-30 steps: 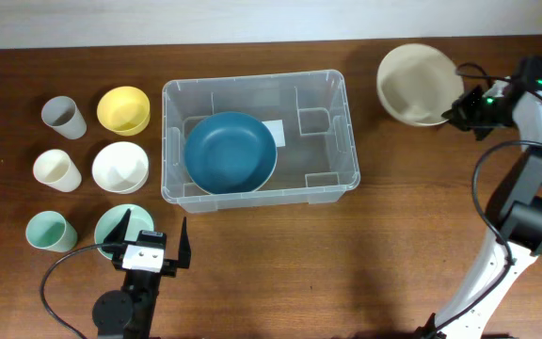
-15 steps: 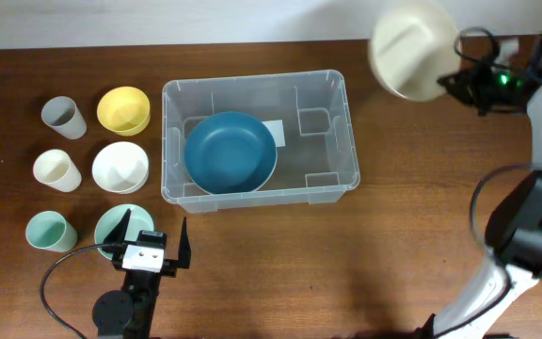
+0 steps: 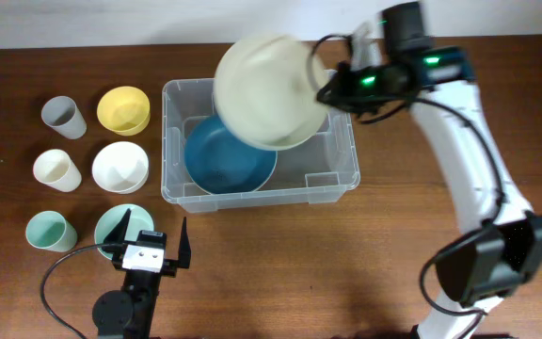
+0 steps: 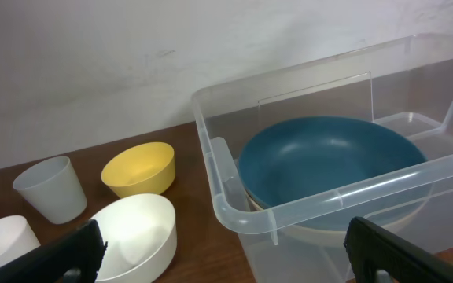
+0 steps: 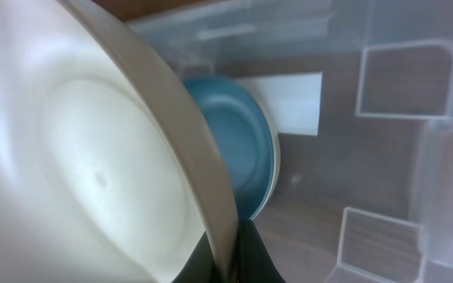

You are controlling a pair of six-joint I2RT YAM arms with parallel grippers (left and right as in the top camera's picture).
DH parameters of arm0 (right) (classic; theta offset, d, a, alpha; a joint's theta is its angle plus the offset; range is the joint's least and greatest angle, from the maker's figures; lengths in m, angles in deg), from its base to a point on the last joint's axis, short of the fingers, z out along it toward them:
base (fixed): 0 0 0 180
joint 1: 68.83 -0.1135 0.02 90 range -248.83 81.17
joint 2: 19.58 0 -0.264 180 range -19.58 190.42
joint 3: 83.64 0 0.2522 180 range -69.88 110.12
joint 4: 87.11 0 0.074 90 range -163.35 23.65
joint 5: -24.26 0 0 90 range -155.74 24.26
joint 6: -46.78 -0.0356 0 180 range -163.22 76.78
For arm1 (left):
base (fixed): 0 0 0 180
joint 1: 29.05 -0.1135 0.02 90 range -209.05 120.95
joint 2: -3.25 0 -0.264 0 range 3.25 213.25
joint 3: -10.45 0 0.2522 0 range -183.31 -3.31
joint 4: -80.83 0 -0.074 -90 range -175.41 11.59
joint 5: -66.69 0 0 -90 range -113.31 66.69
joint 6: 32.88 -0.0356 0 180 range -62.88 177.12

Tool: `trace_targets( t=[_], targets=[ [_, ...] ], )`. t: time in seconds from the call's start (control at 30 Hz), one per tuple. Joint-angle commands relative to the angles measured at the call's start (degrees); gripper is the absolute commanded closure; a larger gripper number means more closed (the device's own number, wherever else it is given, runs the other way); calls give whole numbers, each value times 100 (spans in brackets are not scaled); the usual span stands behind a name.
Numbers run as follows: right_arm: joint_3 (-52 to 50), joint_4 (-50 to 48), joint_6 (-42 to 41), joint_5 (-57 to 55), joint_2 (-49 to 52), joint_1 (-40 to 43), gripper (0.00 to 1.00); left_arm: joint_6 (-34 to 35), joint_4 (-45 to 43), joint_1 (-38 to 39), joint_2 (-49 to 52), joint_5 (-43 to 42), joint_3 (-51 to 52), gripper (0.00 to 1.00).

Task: Pack container
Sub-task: 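Lower the cream plate onto the bowls in the bin with the right gripper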

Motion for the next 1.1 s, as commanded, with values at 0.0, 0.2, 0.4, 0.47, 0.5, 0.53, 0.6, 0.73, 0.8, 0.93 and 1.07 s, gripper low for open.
trace_targets(
  t=[0.0, 0.2, 0.4, 0.47, 0.5, 0.53, 0.6, 0.73, 0.8, 0.93, 1.07],
  targets=[
    [-2, -11, -107, -695, 197, -474, 96, -52, 26, -33, -35, 17, 20, 0],
    [0, -129, -310, -682, 693, -907, 96, -52, 26, -35, -33, 17, 20, 0],
    [-2, -240, -485, -682, 1014, -979, 96, -52, 26, -33, -35, 17, 20, 0],
    [-2, -310, -501, -684, 1106, -979, 96, -52, 26, -35, -35, 17, 20, 0],
    [-2, -330, -503, -682, 1115, -984, 96, -52, 26, -35, -35, 17, 20, 0],
    [-2, -376, -503, -684, 1185, -984, 96, -52, 26, -33, -35, 17, 20, 0],
    [-2, -476, -546, -645, 1290, -986, 96, -52, 26, -35, -35, 17, 20, 0],
    [-2, -562, -546, -555, 1403, -986, 96, -52, 26, -35, -35, 17, 20, 0],
    [-2, -586, -592, -555, 1484, -1005, 96, -52, 26, -33, -35, 17, 20, 0],
    [-2, -605, -654, -553, 1574, -1016, 95, -52, 26, -35, -33, 17, 20, 0],
    [-2, -608, -654, -553, 1589, -1016, 83, -52, 26, -35, -35, 17, 20, 0]
  ],
)
